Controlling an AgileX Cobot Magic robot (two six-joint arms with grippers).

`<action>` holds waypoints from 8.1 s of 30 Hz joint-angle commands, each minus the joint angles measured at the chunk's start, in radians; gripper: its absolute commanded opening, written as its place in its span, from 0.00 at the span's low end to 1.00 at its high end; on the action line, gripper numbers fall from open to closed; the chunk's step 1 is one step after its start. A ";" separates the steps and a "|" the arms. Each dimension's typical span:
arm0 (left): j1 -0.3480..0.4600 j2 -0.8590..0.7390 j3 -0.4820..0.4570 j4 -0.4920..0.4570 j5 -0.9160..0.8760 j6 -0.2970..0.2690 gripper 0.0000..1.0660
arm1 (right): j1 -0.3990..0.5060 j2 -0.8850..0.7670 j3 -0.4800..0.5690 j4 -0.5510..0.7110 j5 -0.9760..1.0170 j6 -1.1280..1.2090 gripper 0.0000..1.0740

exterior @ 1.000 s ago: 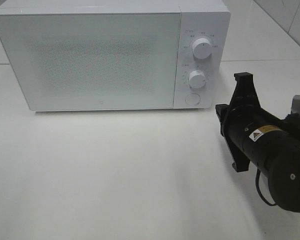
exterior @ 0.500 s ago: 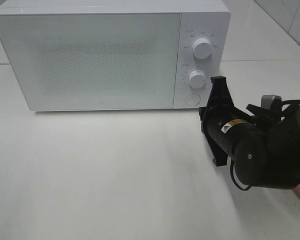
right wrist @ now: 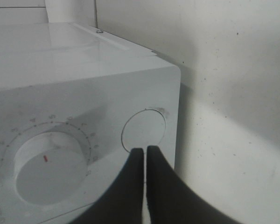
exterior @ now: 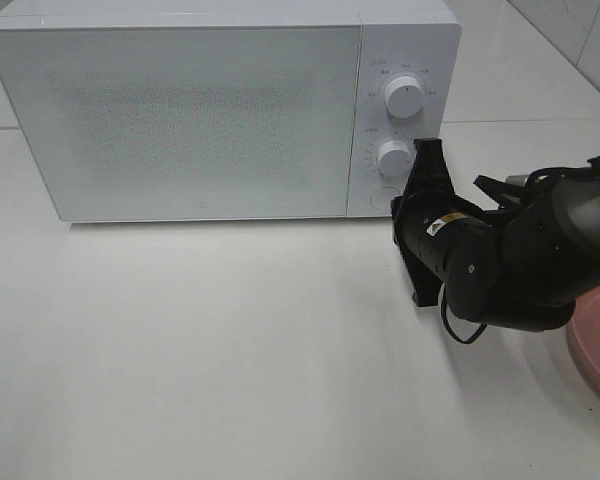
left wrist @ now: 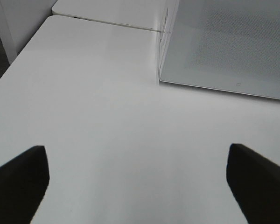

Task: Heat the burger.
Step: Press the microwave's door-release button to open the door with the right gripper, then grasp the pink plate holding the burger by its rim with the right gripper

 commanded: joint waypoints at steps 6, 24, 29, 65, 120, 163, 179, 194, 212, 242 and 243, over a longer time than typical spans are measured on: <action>0.003 -0.021 0.002 -0.003 -0.010 0.000 0.92 | -0.033 0.055 -0.077 -0.014 0.039 0.002 0.00; 0.003 -0.021 0.002 -0.003 -0.010 0.000 0.92 | -0.057 0.104 -0.133 -0.029 0.059 0.003 0.00; 0.003 -0.021 0.002 -0.003 -0.010 0.000 0.92 | -0.057 0.127 -0.155 -0.032 0.053 -0.001 0.00; 0.003 -0.021 0.002 -0.003 -0.010 0.000 0.92 | -0.057 0.086 -0.171 -0.059 0.088 -0.005 0.00; 0.003 -0.021 0.002 -0.003 -0.010 0.000 0.92 | -0.078 0.106 -0.316 0.051 -0.110 -0.153 0.00; 0.003 -0.021 0.002 -0.003 -0.010 0.000 0.92 | -0.078 -0.210 -0.012 -0.119 0.493 -0.698 0.00; 0.003 -0.021 0.002 -0.003 -0.010 0.000 0.92 | -0.080 -0.350 -0.012 -0.128 0.938 -1.444 0.03; 0.003 -0.021 0.002 -0.003 -0.010 0.000 0.92 | -0.080 -0.492 -0.012 -0.398 1.334 -1.421 0.05; 0.003 -0.021 0.002 -0.003 -0.010 0.000 0.92 | -0.258 -0.620 -0.012 -0.704 1.605 -1.143 0.12; 0.003 -0.021 0.002 -0.003 -0.010 0.000 0.92 | -0.406 -0.559 -0.012 -0.857 1.574 -1.103 0.85; 0.003 -0.021 0.002 -0.003 -0.010 0.000 0.92 | -0.406 -0.542 -0.012 -0.857 1.572 -1.102 0.84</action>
